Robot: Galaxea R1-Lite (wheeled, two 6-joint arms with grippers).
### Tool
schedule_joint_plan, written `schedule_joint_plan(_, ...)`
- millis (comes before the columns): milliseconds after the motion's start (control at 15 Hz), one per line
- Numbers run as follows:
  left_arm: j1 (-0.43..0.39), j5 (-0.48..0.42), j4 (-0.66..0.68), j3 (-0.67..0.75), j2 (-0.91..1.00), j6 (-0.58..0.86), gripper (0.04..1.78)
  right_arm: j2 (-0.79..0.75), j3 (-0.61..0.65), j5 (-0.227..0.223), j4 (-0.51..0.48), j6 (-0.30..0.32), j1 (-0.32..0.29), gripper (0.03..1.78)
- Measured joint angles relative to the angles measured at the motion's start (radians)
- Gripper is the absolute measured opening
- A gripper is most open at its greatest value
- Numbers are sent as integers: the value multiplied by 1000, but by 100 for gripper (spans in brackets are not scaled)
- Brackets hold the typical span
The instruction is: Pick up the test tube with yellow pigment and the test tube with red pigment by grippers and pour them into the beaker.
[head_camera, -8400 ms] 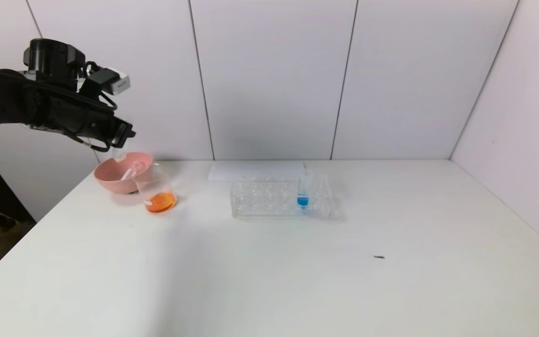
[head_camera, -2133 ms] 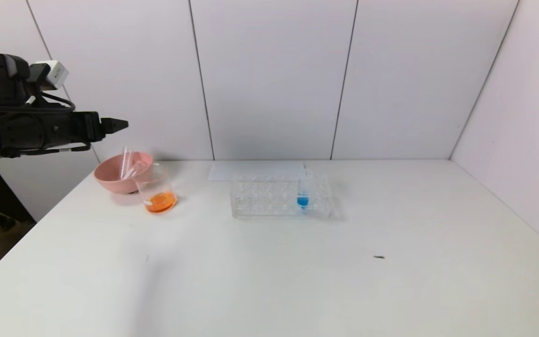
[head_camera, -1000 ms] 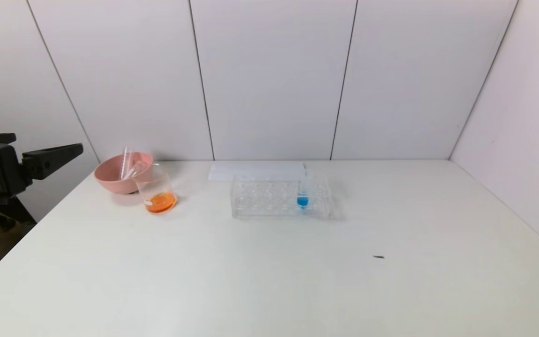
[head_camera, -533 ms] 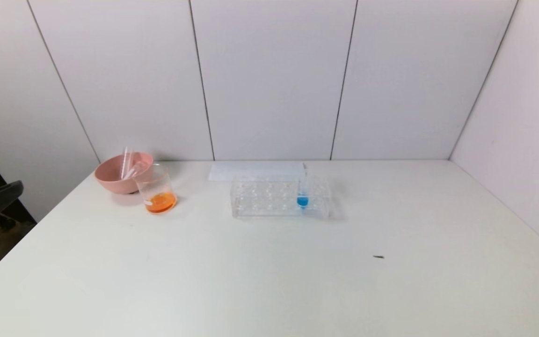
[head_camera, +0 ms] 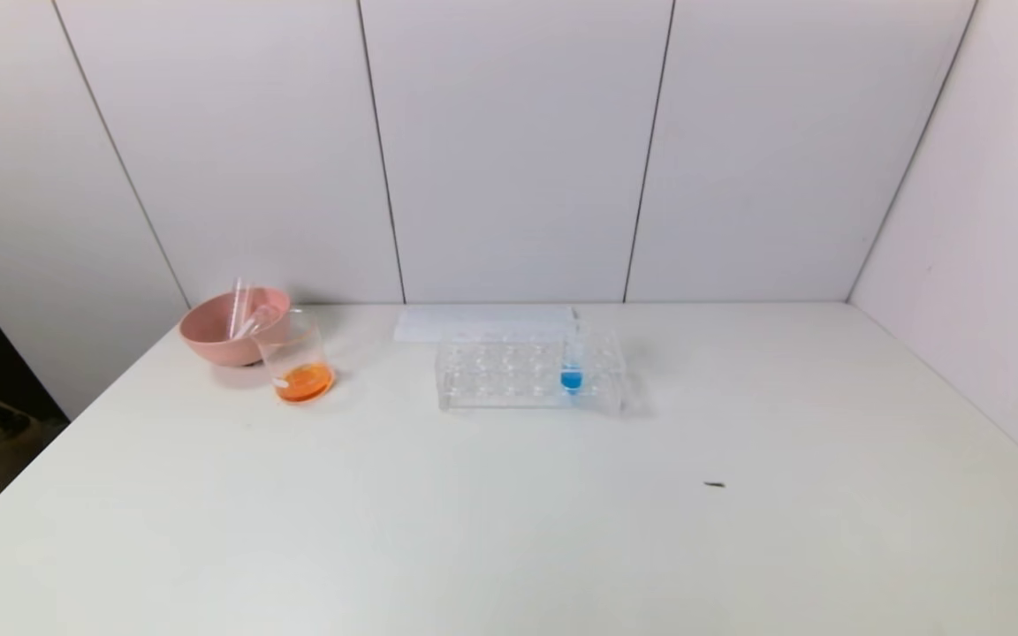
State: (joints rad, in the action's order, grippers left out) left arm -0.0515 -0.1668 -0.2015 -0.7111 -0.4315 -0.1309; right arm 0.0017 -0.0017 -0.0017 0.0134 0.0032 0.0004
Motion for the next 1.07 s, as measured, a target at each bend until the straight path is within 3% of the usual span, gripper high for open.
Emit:
schedule_joint_plan(400, 11, 1, -53, 8, 183, -33, 176, 0, 0, 0, 0, 0, 0, 170)
schedule_joint_plan(1067, 44, 20, -18, 44, 421, -69, 176, 0, 0, 0, 0, 0, 0, 170)
